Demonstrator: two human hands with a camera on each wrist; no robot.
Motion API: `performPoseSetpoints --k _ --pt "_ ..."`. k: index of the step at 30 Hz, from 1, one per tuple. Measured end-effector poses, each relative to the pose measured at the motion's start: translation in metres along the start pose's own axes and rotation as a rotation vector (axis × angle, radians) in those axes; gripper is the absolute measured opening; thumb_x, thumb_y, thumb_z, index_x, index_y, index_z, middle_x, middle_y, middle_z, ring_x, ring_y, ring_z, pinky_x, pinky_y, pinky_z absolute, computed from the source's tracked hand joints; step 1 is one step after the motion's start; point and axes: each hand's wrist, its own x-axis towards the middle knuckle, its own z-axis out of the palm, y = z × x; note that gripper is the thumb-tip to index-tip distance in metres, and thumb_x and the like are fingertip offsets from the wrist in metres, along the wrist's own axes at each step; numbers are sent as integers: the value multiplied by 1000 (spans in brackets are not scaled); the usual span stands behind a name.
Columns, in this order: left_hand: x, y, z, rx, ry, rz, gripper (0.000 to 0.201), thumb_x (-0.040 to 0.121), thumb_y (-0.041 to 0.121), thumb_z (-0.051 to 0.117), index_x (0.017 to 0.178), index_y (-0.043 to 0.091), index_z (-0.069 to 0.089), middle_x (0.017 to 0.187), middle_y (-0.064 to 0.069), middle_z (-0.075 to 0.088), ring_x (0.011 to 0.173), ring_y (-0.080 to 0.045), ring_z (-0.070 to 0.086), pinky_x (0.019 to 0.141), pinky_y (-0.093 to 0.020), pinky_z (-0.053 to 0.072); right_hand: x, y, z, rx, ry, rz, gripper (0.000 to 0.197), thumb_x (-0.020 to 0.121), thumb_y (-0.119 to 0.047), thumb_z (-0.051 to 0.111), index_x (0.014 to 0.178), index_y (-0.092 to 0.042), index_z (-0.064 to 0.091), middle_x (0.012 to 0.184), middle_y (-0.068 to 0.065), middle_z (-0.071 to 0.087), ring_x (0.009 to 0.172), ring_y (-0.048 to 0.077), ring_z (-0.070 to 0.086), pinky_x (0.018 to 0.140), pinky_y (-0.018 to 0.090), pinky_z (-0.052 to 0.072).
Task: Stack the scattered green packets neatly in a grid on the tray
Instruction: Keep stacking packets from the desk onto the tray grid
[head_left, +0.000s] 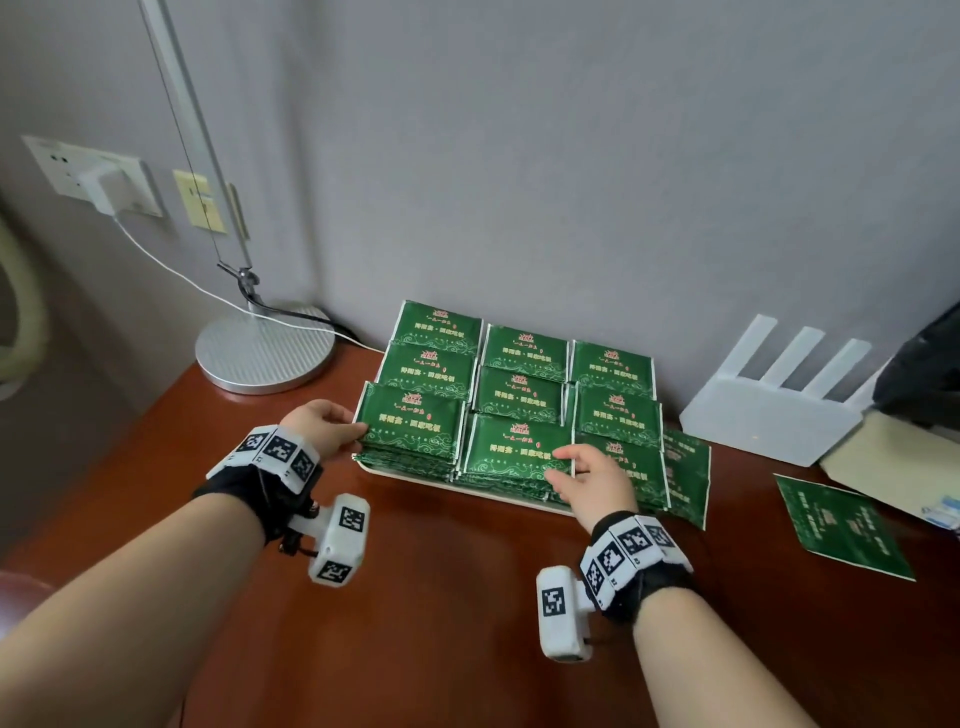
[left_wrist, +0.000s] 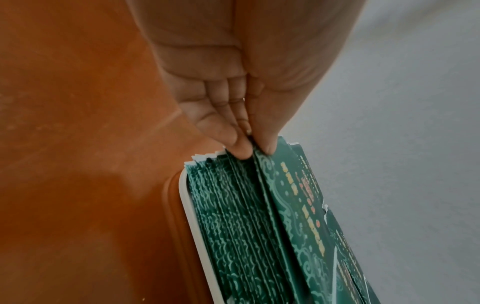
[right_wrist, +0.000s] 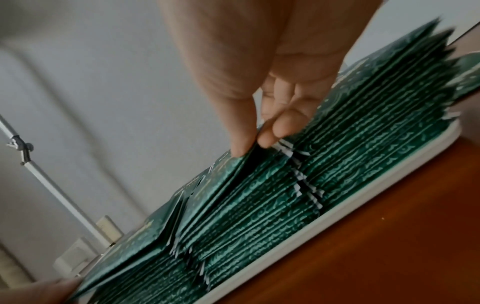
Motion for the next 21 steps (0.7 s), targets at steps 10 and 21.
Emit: performPoseSetpoints --k 10,21 --pt "-8 8 9 112 -7 -26 20 86 5 63 72 9 48 62 -8 57 26 1 48 29 -10 37 1 -9 -1 -216 -21 -10 29 91 -31 54 119 -24 53 125 2 49 99 19 55 75 23 40" --pt "7 12 9 173 23 -57 19 86 5 62 72 8 49 50 -6 58 25 -1 48 30 -11 37 3 -9 2 -339 -52 -13 44 83 -46 60 121 -28 47 124 -2 43 76 13 50 63 22 38"
